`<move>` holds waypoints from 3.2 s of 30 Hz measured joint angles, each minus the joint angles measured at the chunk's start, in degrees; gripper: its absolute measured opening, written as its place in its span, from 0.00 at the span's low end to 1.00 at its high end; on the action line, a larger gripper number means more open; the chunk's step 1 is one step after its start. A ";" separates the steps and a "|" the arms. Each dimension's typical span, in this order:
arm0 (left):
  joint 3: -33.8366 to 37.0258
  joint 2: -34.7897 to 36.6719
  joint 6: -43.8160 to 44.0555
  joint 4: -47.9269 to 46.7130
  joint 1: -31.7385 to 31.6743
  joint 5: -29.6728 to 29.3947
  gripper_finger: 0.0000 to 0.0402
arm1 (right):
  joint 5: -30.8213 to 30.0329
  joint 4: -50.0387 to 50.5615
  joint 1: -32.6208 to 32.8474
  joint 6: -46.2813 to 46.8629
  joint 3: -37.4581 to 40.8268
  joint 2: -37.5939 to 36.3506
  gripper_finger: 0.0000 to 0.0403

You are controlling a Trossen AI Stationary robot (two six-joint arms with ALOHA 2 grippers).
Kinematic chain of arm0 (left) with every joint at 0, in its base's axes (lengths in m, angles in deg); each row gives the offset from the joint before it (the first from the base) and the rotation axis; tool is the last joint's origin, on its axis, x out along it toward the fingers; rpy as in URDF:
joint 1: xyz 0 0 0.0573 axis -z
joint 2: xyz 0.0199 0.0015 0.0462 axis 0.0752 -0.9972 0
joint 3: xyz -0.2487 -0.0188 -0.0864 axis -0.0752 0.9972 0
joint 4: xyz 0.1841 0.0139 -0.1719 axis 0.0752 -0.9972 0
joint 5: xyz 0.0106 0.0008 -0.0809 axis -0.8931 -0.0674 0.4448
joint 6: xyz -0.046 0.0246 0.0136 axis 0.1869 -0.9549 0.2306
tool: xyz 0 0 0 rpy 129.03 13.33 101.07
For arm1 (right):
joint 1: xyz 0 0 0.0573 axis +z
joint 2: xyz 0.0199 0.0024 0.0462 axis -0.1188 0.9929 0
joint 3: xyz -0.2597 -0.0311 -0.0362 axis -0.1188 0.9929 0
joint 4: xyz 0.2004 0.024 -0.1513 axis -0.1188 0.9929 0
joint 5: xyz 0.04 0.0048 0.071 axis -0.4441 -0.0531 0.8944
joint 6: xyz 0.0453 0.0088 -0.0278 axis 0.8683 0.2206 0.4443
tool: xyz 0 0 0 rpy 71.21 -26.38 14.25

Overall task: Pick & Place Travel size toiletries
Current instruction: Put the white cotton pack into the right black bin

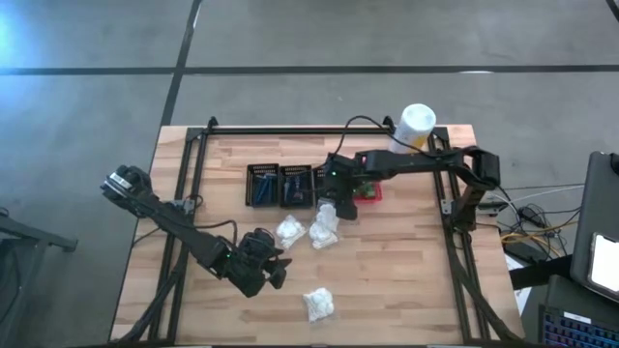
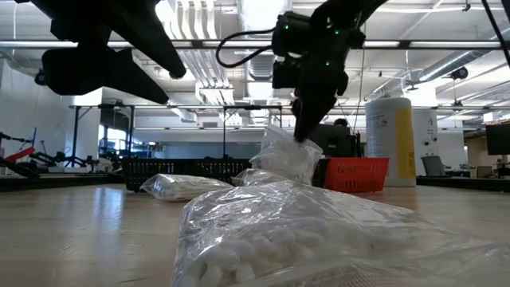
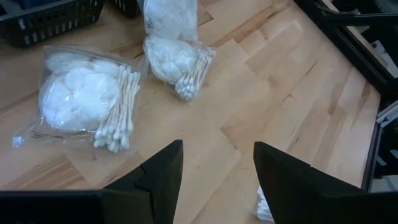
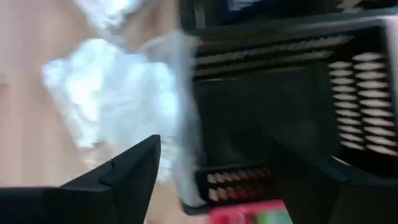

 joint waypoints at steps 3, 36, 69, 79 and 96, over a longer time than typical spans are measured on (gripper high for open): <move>0.00 0.00 0.00 -0.04 0.00 0.00 0.50 | 5.11 -0.21 -1.01 -0.94 -0.13 2.05 0.70; 0.00 0.00 -0.48 -2.64 -0.30 -0.40 0.50 | 8.87 14.89 -1.80 -5.45 -13.29 4.21 0.02; 0.02 0.00 -0.62 -2.73 -0.46 -0.99 0.50 | 1.22 10.67 -0.26 -11.16 -10.99 3.71 0.68; 0.02 0.00 -0.57 -2.80 -0.46 -0.96 0.50 | 6.27 10.33 -0.91 -11.27 -9.32 8.14 0.68; 0.04 0.00 -0.66 -4.57 -0.47 -0.90 0.50 | 8.80 10.86 -0.95 -11.71 -10.56 9.14 0.05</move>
